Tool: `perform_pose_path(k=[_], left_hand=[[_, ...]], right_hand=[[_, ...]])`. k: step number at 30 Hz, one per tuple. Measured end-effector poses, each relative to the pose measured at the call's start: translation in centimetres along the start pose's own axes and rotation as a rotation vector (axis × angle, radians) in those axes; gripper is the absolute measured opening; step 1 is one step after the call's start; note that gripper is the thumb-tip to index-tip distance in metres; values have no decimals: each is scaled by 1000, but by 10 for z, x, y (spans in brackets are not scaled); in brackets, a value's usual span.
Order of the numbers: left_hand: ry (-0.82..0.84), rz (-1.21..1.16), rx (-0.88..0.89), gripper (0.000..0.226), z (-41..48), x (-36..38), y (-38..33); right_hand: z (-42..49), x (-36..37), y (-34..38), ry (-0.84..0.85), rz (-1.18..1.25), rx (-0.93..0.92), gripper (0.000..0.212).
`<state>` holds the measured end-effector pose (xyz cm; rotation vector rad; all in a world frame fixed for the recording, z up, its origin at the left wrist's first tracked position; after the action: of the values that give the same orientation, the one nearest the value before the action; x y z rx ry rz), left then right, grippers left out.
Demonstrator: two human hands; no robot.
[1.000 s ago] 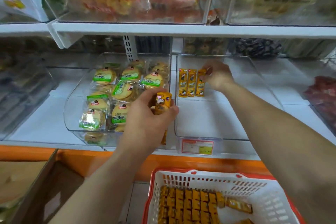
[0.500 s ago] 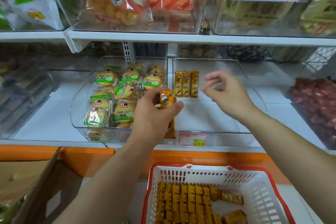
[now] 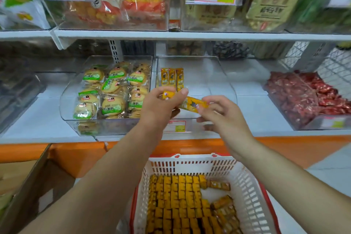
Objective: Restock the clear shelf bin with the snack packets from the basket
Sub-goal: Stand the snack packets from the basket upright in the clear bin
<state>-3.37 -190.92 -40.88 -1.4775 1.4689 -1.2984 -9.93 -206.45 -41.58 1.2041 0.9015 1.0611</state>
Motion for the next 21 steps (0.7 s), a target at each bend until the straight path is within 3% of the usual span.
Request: perform_pose_path(k=[3, 6, 15, 21], left_hand=[[69, 164, -27, 33, -7, 11, 8], [154, 212, -66, 31, -13, 26, 17], [140, 246, -22, 31, -7, 20, 20], [-153, 697, 309, 36, 18, -20, -2]], right_hand=[[7, -16, 7, -138, 149, -2, 20], [12, -24, 12, -167, 155, -47, 18], [20, -19, 8, 53, -97, -111, 24], [87, -15, -3, 17, -318, -212, 28]])
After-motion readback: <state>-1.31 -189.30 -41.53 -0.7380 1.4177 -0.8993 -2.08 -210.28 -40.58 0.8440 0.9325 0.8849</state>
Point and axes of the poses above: each hand's wrist, its own z-axis towards the middle knuckle, its own x-axis out of the palm, y = z × x, the point moved 3 cm from there along z, towards the middle knuckle, and after that the axes turned 8 degrees about -x, right-handed, at the moved point
